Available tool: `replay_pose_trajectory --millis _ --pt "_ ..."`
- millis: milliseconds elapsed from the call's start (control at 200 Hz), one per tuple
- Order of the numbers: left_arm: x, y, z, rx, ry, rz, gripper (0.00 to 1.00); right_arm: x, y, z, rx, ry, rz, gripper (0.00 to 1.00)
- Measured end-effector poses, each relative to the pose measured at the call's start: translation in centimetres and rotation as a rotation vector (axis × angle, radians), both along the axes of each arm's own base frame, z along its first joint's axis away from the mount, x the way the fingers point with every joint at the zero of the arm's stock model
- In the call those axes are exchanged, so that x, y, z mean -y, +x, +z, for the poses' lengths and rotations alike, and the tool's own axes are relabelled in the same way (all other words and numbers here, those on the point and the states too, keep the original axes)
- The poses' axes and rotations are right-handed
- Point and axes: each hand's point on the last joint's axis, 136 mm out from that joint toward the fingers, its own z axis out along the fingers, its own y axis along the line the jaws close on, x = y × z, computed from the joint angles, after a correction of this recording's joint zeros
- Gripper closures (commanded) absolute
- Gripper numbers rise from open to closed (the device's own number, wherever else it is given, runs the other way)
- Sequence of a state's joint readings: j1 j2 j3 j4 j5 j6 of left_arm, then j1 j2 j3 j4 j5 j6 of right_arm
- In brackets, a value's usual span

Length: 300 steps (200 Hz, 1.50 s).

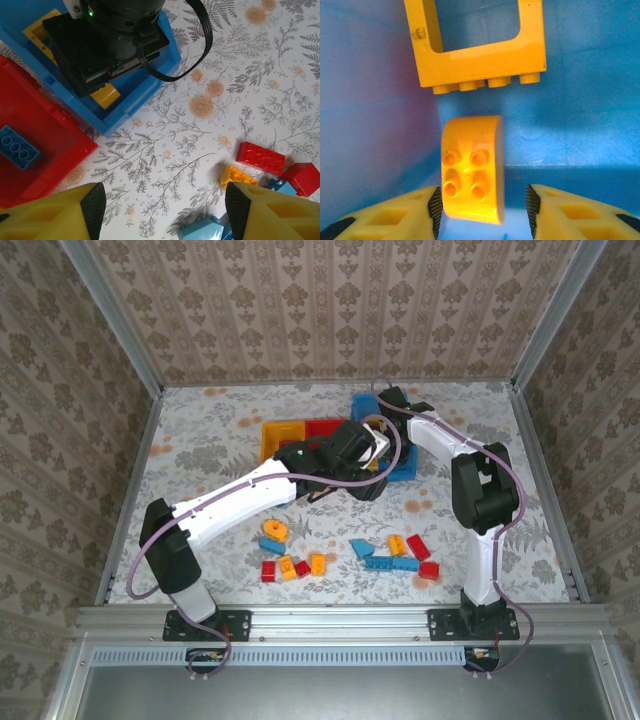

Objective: Sort the legos into containers by color

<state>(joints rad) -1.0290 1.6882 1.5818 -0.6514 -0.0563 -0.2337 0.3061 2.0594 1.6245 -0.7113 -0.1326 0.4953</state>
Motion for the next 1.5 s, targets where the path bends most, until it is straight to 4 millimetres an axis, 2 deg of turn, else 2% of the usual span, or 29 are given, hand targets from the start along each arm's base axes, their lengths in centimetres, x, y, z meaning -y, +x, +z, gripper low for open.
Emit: replay_pose_trajectory --millis 140,205,305,430,535,635,725,850,965,1025,1115,1235,1500 --pt "-0.3 0.1 -0.1 0.004 0.014 0.011 0.33 0.1 0.1 0.8 0.015 0.002 0.001 0.48" --pt "-0.7 0.1 -0.3 0.002 0.019 0.024 0.34 0.2 0.0 2.0 0.042 0.008 0.004 0.49" --pt "-2.2 -0.2 -0.9 -0.022 0.023 0.061 0.34 0.4 -0.4 5.2 0.117 0.013 0.014 0.49" --pt "-6.3 -0.7 -2.2 -0.085 0.032 0.180 0.34 0.8 -2.7 10.1 0.271 0.024 0.051 0.45" --pt "-10.8 -1.1 -4.1 -0.156 0.046 0.328 0.33 -0.6 -6.1 12.5 0.420 0.044 0.158 0.35" --pt "-15.3 -1.5 -6.7 -0.234 0.088 0.465 0.31 -3.6 -11.1 12.0 0.504 0.064 0.329 0.28" --pt "-18.5 -1.0 -9.0 -0.301 0.146 0.581 0.29 -6.0 -15.0 10.1 0.513 0.094 0.460 0.27" --pt "-21.3 0.3 -12.0 -0.386 0.197 0.718 0.25 -7.1 -17.7 7.4 0.485 0.102 0.534 0.26" --pt "-22.1 1.4 -14.3 -0.447 0.220 0.811 0.23 -8.1 -18.7 6.7 0.499 0.127 0.579 0.25" --pt "-21.9 1.8 -15.3 -0.469 0.231 0.843 0.22 -8.6 -19.0 6.8 0.526 0.149 0.603 0.24" --pt "-21.3 2.6 -16.5 -0.488 0.224 0.885 0.22 -9.4 -19.5 7.1 0.588 0.179 0.649 0.17" --pt "-21.1 3.5 -18.1 -0.507 0.207 0.942 0.22 -9.9 -20.0 7.6 0.655 0.195 0.690 0.17" --pt "-21.5 5.7 -19.1 -0.496 0.150 1.016 0.32 -10.6 -19.5 9.1 0.725 0.218 0.693 0.17"
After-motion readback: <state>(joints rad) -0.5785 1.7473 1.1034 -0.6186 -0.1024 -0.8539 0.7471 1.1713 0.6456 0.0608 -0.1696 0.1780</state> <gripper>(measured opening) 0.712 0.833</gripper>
